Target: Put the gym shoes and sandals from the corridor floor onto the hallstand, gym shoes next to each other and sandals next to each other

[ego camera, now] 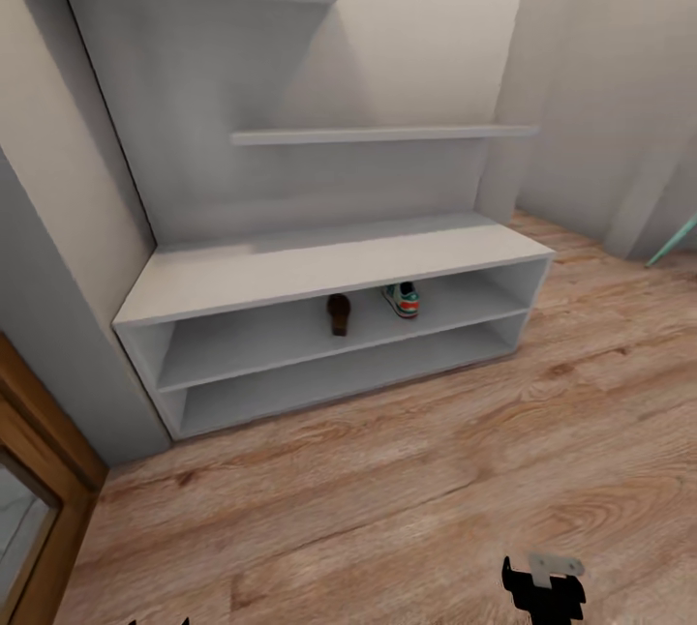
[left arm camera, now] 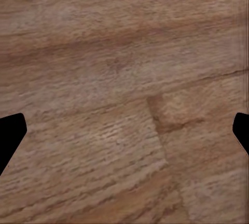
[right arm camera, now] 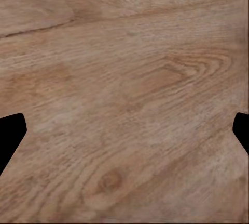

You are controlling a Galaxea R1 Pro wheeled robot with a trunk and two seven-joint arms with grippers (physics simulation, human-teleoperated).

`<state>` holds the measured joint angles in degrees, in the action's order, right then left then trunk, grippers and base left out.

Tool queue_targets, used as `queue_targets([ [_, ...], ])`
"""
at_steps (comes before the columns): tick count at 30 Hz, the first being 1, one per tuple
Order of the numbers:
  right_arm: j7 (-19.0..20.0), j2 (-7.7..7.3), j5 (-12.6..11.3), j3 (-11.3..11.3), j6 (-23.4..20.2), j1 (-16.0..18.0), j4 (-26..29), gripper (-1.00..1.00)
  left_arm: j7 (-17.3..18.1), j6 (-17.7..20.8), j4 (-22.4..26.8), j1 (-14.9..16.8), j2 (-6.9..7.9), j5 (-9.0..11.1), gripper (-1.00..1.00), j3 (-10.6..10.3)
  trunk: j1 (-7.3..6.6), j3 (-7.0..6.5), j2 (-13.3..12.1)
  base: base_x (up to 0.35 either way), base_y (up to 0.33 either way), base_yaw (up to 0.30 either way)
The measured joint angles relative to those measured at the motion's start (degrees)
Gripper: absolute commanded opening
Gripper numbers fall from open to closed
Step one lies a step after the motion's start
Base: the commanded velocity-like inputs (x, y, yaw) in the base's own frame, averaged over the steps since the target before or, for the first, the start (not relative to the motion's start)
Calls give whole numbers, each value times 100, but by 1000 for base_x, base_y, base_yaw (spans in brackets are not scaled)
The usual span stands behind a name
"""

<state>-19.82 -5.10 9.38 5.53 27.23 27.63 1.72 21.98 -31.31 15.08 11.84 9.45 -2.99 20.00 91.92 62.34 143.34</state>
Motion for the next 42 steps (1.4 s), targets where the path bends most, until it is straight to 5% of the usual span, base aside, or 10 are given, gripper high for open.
queue_targets([
  [16,22,188,-66,-5,29,-131,-6,100,-29,-10,-29,0,5,5,100,-19,0,0,0,0,0,-300],
  [42,22,201,-66,-5,30,-140,-6,100,-21,-159,-38,0,-2,2,100,-26,-3,-22,-1,0,0,-300],
])
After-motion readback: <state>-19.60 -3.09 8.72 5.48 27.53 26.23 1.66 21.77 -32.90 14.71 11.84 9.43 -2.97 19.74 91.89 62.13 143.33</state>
